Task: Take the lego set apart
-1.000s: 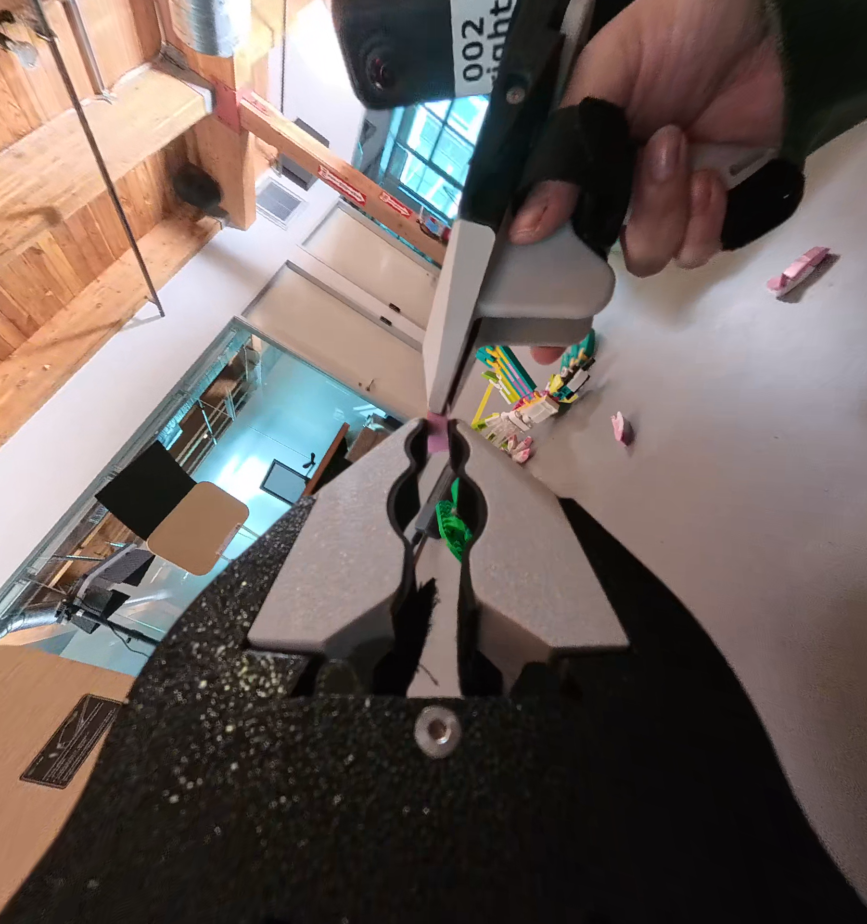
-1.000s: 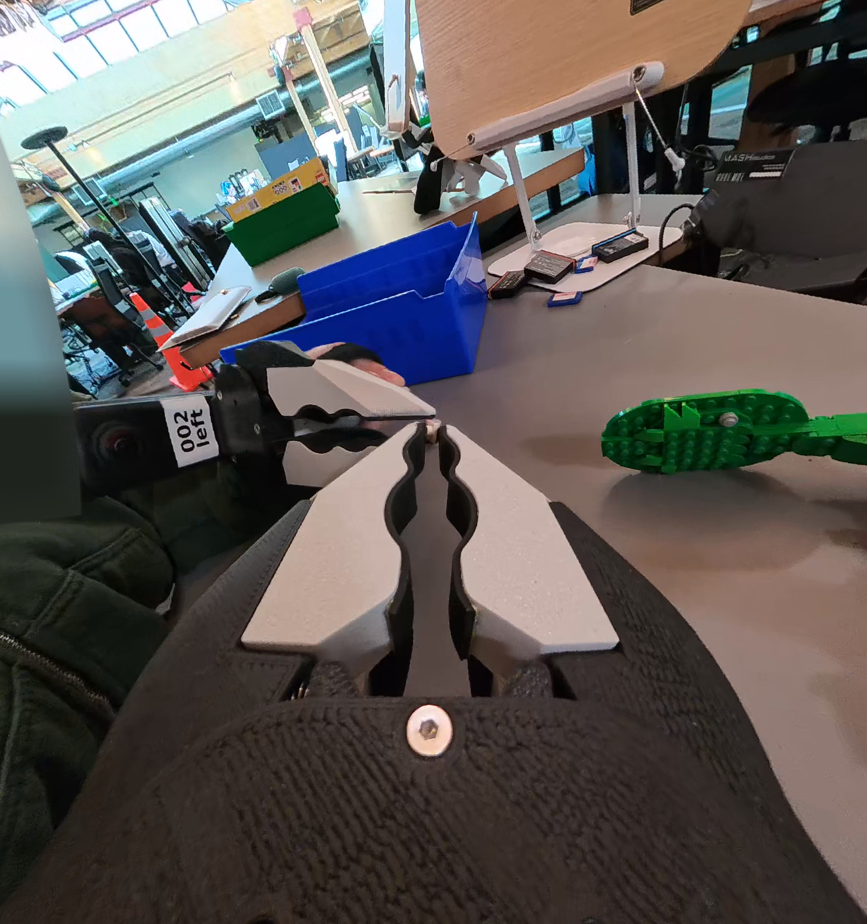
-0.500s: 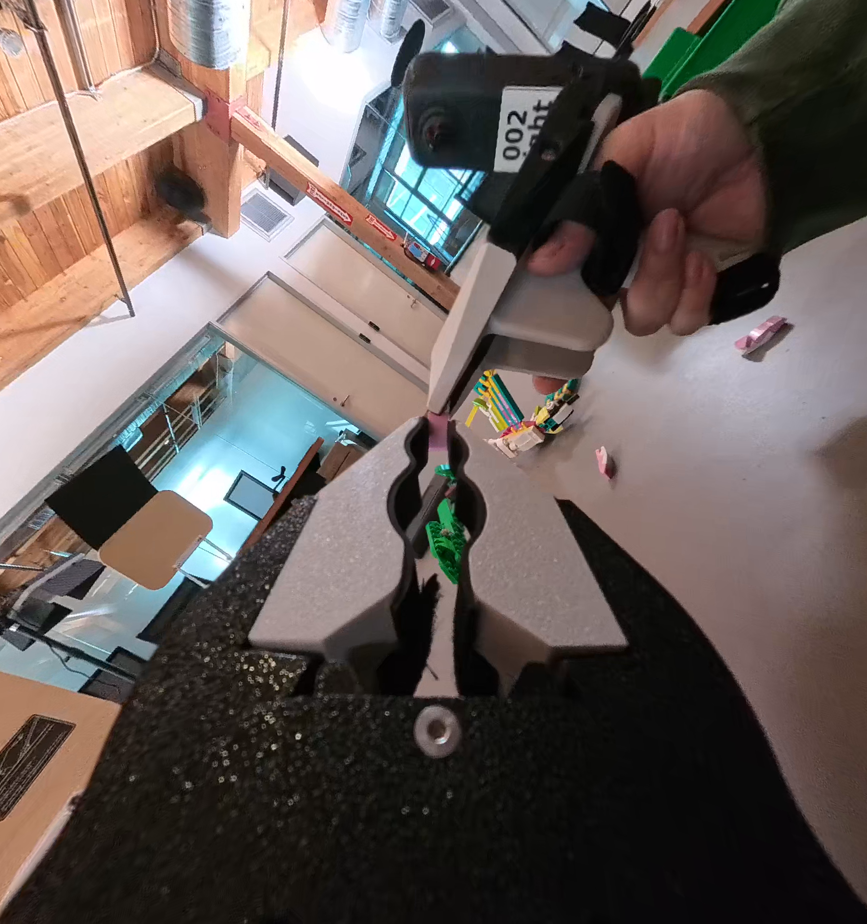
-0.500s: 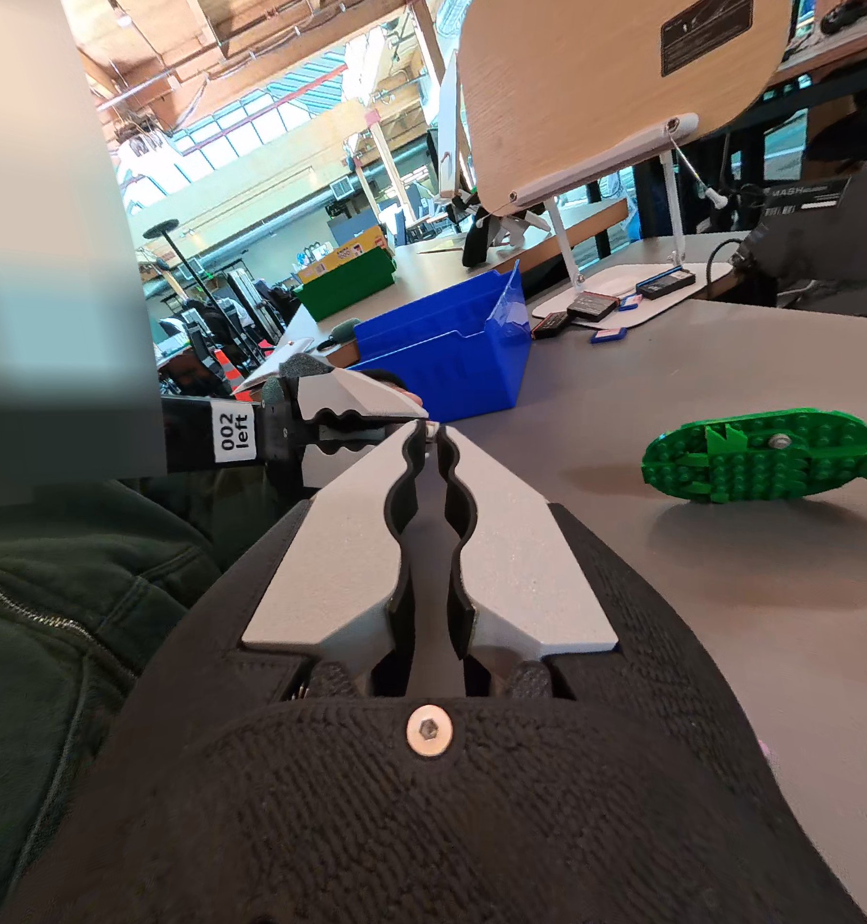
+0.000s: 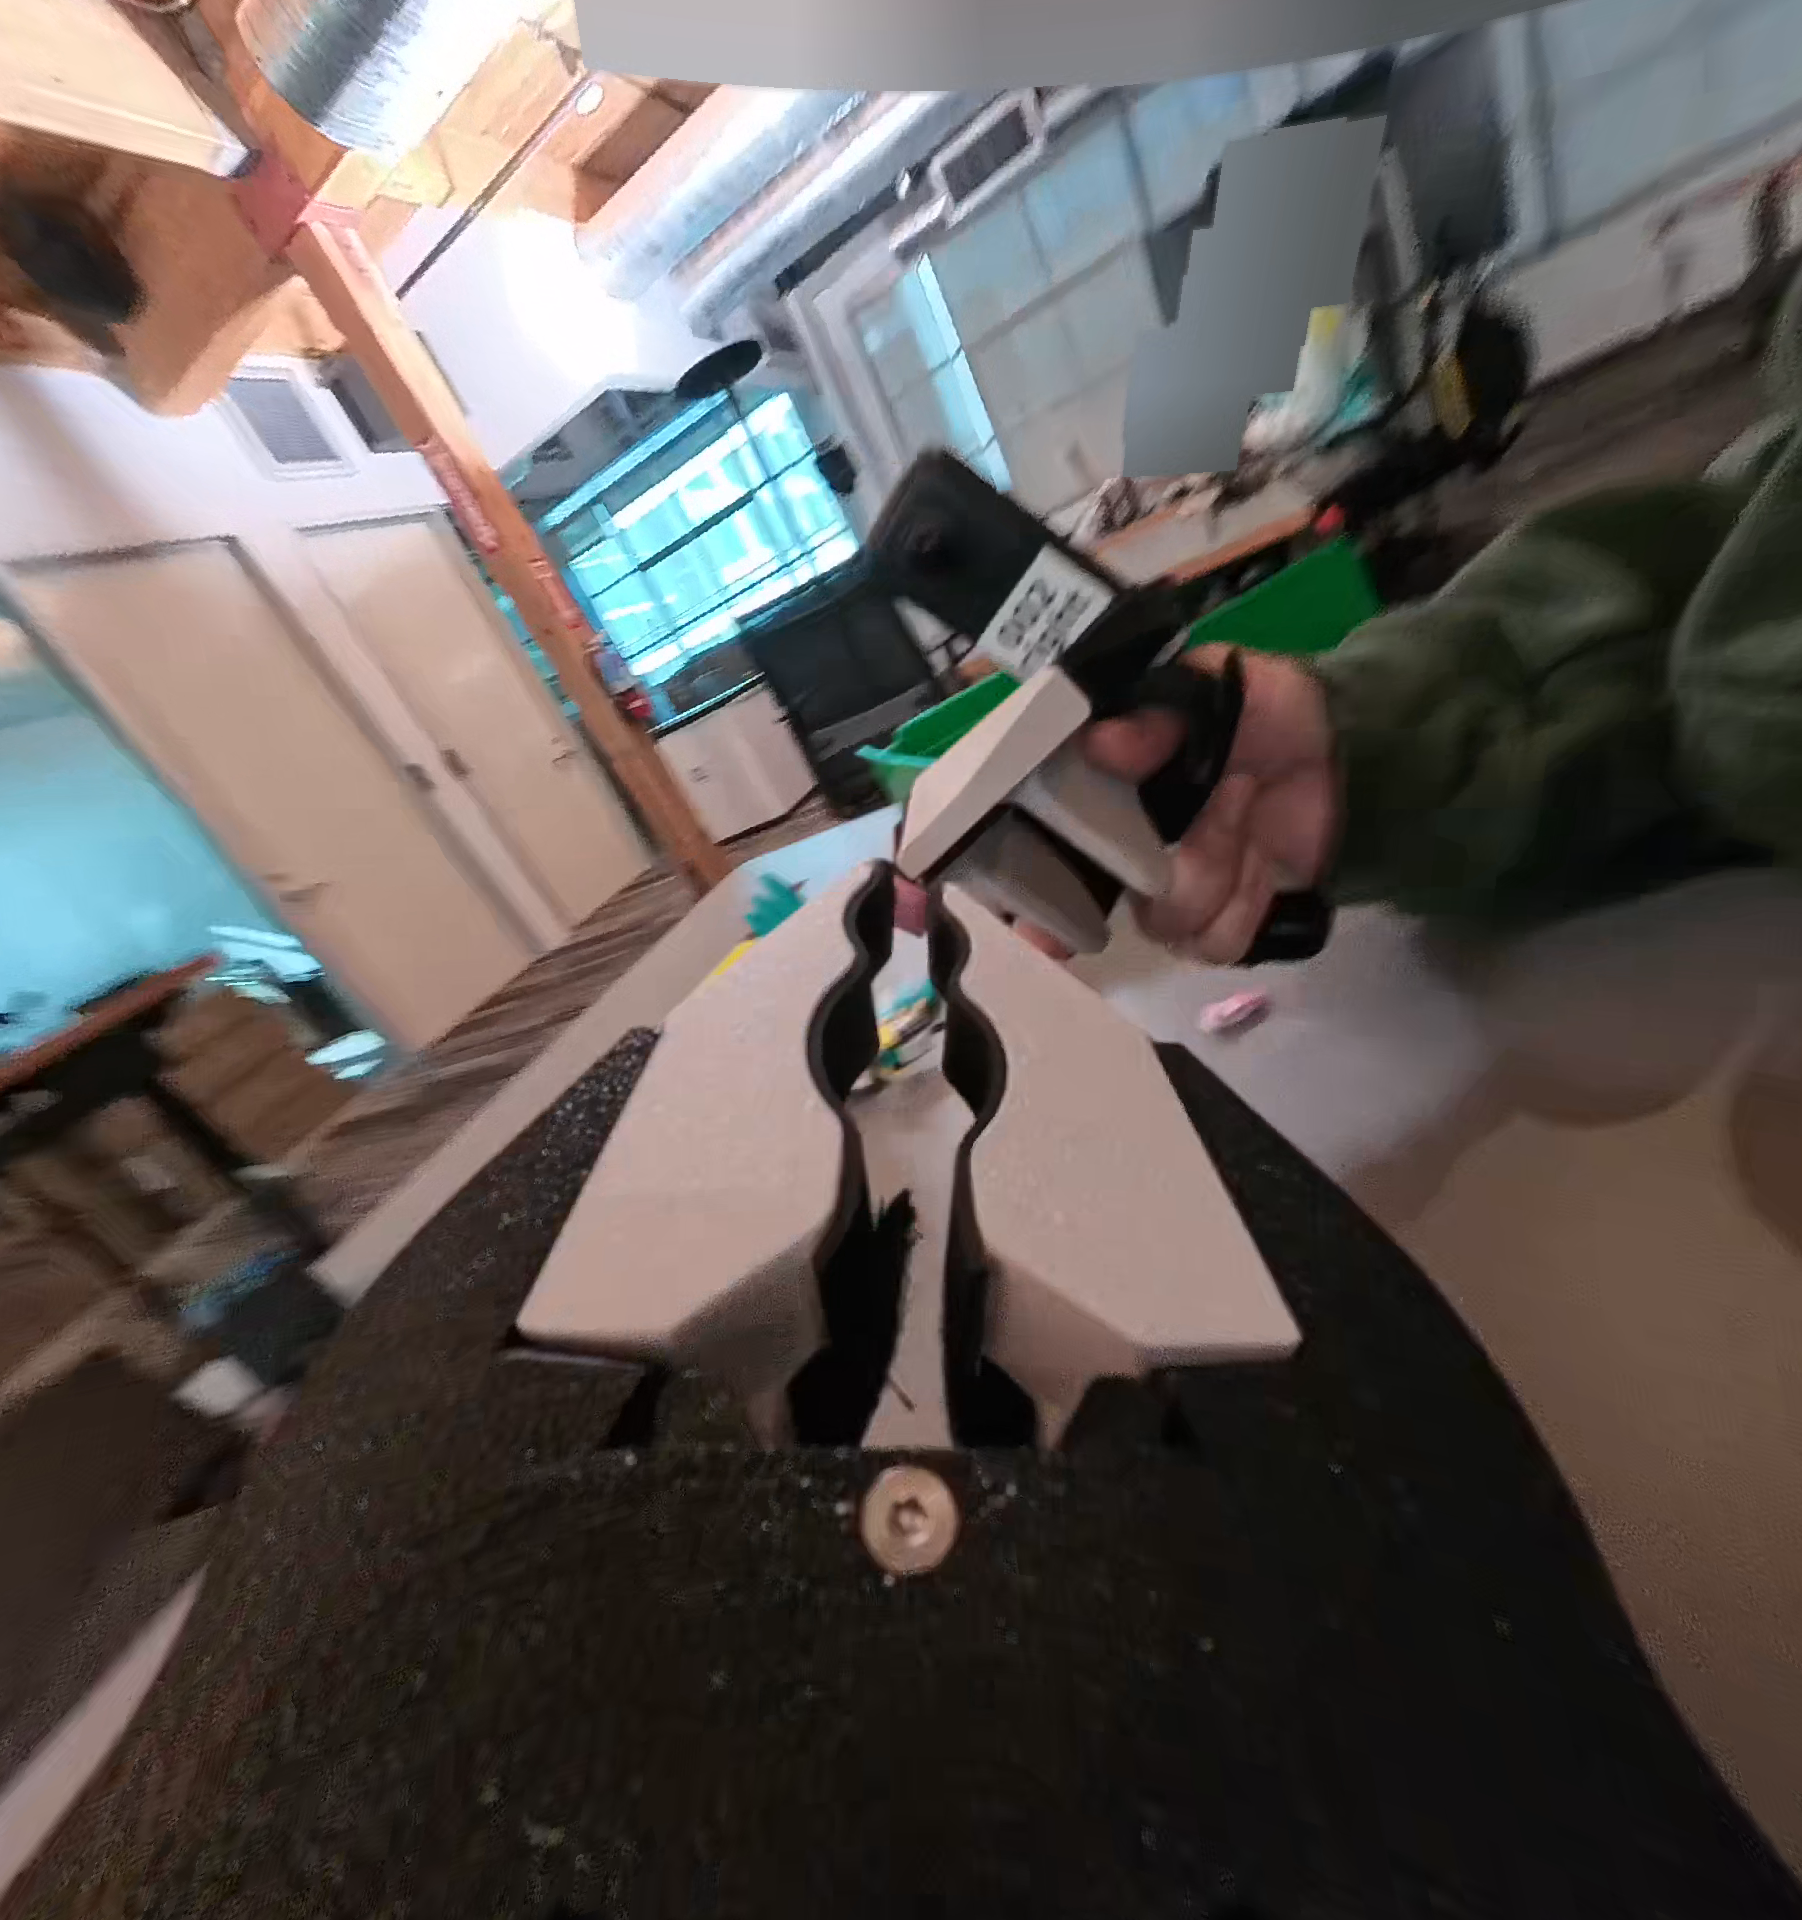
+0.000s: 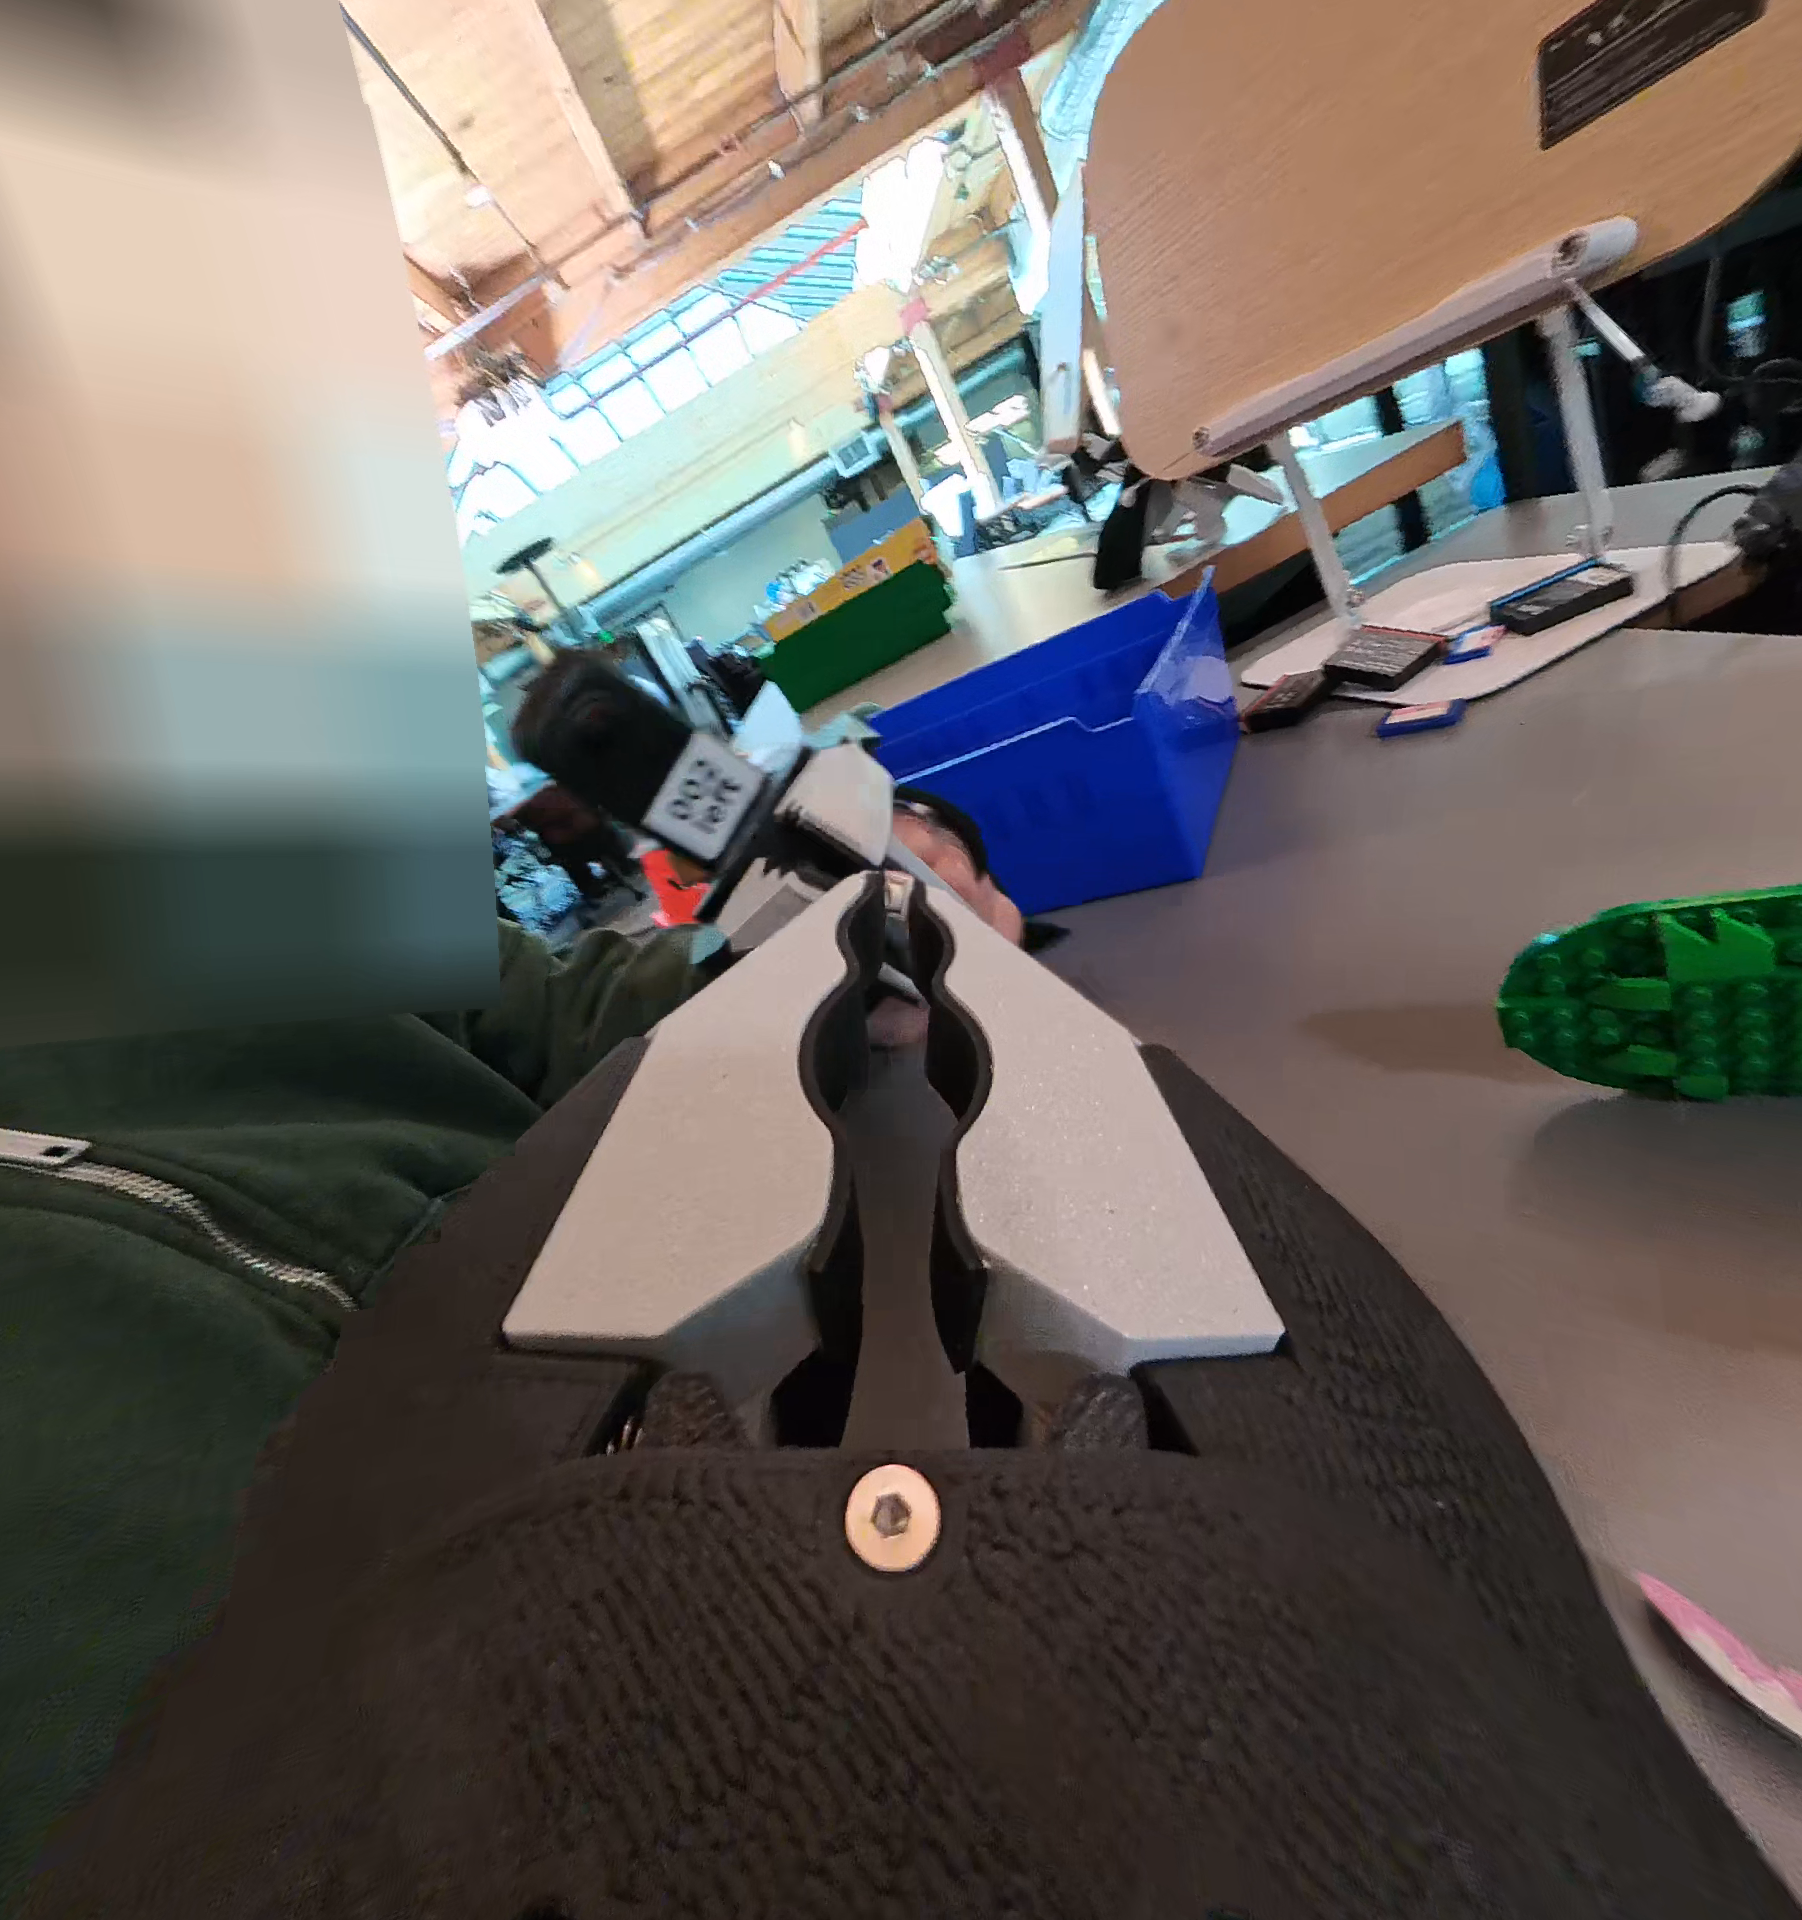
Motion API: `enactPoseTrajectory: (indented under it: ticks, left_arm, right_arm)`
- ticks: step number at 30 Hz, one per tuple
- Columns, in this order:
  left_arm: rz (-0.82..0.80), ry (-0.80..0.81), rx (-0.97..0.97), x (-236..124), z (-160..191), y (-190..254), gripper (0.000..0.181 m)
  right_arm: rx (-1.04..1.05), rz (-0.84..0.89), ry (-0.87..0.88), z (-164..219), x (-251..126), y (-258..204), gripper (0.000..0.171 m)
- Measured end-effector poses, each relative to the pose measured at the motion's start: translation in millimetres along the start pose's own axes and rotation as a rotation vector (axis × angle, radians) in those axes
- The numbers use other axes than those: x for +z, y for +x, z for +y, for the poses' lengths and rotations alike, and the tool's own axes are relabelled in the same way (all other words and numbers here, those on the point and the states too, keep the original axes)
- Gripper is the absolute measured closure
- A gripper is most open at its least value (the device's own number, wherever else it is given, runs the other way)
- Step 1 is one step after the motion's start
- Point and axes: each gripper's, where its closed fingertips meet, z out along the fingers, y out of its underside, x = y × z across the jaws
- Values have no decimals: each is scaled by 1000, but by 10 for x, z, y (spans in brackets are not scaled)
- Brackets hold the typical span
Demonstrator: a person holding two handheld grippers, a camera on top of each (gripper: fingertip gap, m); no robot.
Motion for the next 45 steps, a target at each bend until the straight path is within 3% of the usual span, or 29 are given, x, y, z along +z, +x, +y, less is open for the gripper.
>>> enactPoseTrajectory:
  ticks: [5,7,9,11,14,18,20,22,27,36,45]
  left_arm:
    - [249,267,-315,-167,-430,131,181]
    - [207,196,-255,-148,-317,96,181]
    - [106,148,-244,-96,-195,-12,181]
    - [30,92,-239,-26,-83,-46,181]
    - [107,42,-479,90,8,66,173]
    - [244,241,-962,53,-195,6,157]
    - [309,316,-1151,41,-239,-22,148]
    - [348,365,-1252,44,-265,-10,152]
    - [353,417,-1336,48,-280,-2,174]
    - [399,388,-1315,39,-278,49,176]
    - [391,337,-1343,95,-197,116,175]
  right_arm:
    - [188,-133,131,-185,-130,-42,169]
    - [254,-180,179,-276,-243,-35,169]
    - [156,-124,143,-217,-202,-44,169]
    - [-23,-56,115,-188,-144,-76,169]
    - [-506,127,109,-207,-137,-95,169]
    - [-980,264,154,-291,-173,-274,168]
    - [-1091,294,144,-277,-158,-318,169]
    - [-1169,324,119,-243,-138,-308,169]
    - [-1334,379,80,-175,-82,-321,168]
    - [-1298,338,57,-125,-86,-342,163]
    - [-1274,291,-26,-57,-132,-292,168]
